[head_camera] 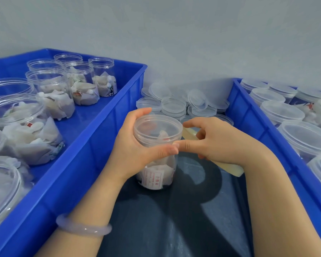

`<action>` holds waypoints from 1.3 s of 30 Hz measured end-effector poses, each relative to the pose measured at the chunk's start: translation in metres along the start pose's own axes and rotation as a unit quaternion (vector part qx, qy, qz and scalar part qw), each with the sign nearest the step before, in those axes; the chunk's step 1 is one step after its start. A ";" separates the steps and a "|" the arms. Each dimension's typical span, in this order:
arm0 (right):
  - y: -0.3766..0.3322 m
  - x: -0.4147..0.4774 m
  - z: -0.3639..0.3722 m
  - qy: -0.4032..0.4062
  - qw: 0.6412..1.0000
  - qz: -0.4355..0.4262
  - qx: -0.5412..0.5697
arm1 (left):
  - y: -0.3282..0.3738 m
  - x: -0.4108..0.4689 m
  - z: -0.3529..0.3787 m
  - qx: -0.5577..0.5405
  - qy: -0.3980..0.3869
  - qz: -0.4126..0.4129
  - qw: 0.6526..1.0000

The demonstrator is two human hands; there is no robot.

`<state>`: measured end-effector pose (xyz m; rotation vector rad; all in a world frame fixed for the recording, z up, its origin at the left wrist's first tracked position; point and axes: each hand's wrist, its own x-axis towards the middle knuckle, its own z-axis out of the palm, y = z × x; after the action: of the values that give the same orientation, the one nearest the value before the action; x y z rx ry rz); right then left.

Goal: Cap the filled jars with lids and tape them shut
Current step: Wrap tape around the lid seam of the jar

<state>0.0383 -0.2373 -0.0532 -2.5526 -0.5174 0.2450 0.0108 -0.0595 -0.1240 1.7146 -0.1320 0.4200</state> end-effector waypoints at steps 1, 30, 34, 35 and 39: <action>0.000 0.000 0.000 0.004 1.000 -0.002 0.004 | 0.000 0.001 -0.001 0.007 0.005 0.001 1.000; 0.009 -0.006 -0.011 -0.003 0.997 0.034 0.072 | 0.004 -0.001 -0.002 -0.055 -0.086 -0.011 0.995; 0.009 -0.004 -0.009 -0.026 0.995 0.024 0.091 | 0.004 -0.002 -0.003 -0.021 -0.072 0.037 0.996; 0.010 -0.004 -0.009 -0.031 0.995 0.023 0.096 | 0.004 -0.003 -0.004 -0.020 -0.075 0.047 0.996; 0.012 -0.006 -0.010 -0.037 0.993 0.013 0.113 | 0.002 -0.002 -0.007 -0.049 -0.073 0.051 0.995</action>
<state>0.0398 -0.2538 -0.0507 -2.3382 -0.4568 0.3855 0.0064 -0.0537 -0.1217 1.6457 -0.3427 0.3566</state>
